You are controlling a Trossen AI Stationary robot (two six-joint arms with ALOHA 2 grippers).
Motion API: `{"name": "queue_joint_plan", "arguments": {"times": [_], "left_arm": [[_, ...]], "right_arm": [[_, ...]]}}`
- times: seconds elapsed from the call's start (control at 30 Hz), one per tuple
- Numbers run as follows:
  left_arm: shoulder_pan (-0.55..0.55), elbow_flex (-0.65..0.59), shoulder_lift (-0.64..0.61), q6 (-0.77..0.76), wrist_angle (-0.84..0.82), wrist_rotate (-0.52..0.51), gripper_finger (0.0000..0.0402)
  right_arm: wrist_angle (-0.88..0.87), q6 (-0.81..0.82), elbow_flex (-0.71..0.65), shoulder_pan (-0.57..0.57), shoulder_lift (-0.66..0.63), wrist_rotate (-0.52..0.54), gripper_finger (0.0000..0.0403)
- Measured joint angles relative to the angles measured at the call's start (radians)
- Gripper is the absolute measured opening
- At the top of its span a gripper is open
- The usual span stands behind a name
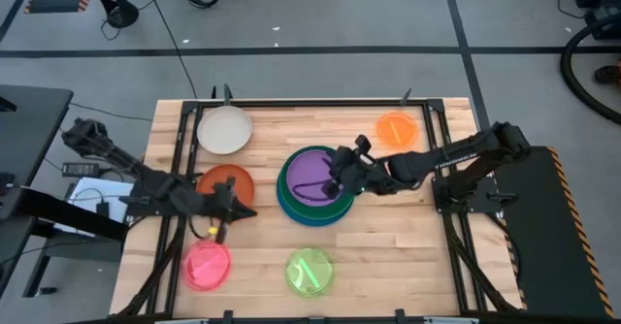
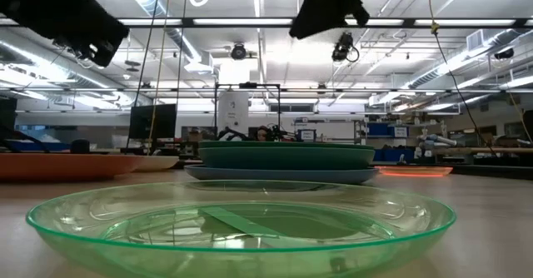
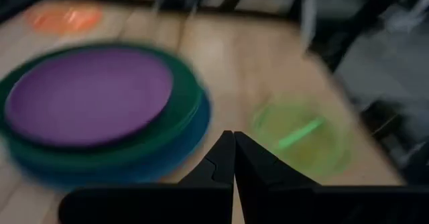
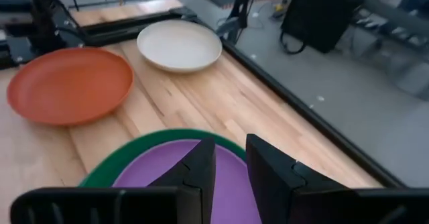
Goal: Stack plastic plates
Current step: Stack the orange plate on top of the purple plate
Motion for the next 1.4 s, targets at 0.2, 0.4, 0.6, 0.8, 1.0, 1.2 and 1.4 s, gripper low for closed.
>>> {"name": "queue_joint_plan", "arguments": {"times": [0.2,0.4,0.6,0.8,1.0,1.2,1.4], "left_arm": [[-0.096,0.216,0.247,-0.251,-0.341,-0.197,0.0011],[-0.107,0.26,0.374,-0.494,-0.457,-0.214,0.0033],[-0.071,0.26,0.476,-0.635,-0.56,-0.206,0.0108],[0.004,0.338,0.539,-0.642,-0.605,-0.14,0.0178],[0.042,0.535,0.718,-0.696,-0.891,-0.095,0.0182],[0.046,0.563,0.809,-0.863,-1.016,-0.075,0.0182],[0.051,0.563,0.817,-0.929,-1.051,-0.095,0.0176]], "right_arm": [[0.0,0.0,0.0,0.07,0.0,0.065,0.0093],[-0.031,0.034,-0.001,0.108,0.0,0.061,0.0093],[-0.031,0.037,-0.001,0.14,0.001,0.05,0.0093],[-0.03,0.038,-0.001,0.143,0.001,0.023,0.0093],[-0.021,0.044,-0.001,0.132,0.001,0.011,0.0093],[-0.022,0.071,-0.001,0.12,0.001,-0.009,0.0093],[-0.022,0.071,-0.001,0.119,0.002,-0.016,0.0093]]}}
